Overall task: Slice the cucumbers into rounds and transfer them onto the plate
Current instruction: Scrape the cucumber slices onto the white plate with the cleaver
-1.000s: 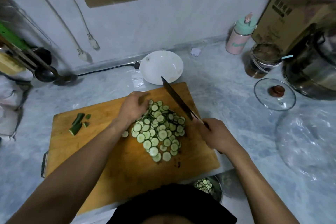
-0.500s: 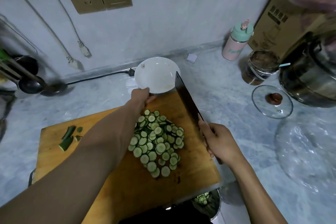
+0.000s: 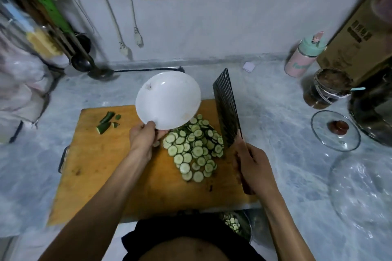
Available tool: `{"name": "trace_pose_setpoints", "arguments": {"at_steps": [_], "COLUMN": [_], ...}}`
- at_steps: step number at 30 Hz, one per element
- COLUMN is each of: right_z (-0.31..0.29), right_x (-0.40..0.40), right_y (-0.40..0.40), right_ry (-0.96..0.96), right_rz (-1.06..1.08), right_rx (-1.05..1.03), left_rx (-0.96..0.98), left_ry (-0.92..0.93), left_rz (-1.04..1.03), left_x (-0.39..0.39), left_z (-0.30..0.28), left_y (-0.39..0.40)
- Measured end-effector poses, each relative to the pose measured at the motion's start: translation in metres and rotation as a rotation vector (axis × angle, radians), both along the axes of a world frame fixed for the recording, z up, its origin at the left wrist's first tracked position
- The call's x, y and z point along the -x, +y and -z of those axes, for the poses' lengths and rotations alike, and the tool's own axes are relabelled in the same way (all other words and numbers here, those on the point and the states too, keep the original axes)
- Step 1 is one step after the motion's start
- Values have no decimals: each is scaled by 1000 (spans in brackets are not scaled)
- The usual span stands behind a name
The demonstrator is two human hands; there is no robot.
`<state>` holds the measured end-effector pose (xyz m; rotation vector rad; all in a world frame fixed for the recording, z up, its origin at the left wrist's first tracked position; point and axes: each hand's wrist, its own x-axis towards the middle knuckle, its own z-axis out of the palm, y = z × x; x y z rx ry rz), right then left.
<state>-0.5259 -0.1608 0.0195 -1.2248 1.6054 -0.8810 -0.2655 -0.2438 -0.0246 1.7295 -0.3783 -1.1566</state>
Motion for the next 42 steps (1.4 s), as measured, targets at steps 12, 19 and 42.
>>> {"name": "trace_pose_setpoints", "arguments": {"at_steps": [12, 19, 42], "right_z": [17, 16, 30], "right_x": [-77, -95, -12], "right_y": [16, 26, 40], "right_ry": [-11, 58, 28], "right_rz": [-426, -525, -44], "right_rx": [18, -17, -93], "left_rx": [58, 66, -71], "left_ry": [96, 194, 90], "left_rz": [-617, -685, 102], "left_x": [-50, -63, 2], "left_z": [17, 20, 1], "left_y": [179, 185, 104]}}
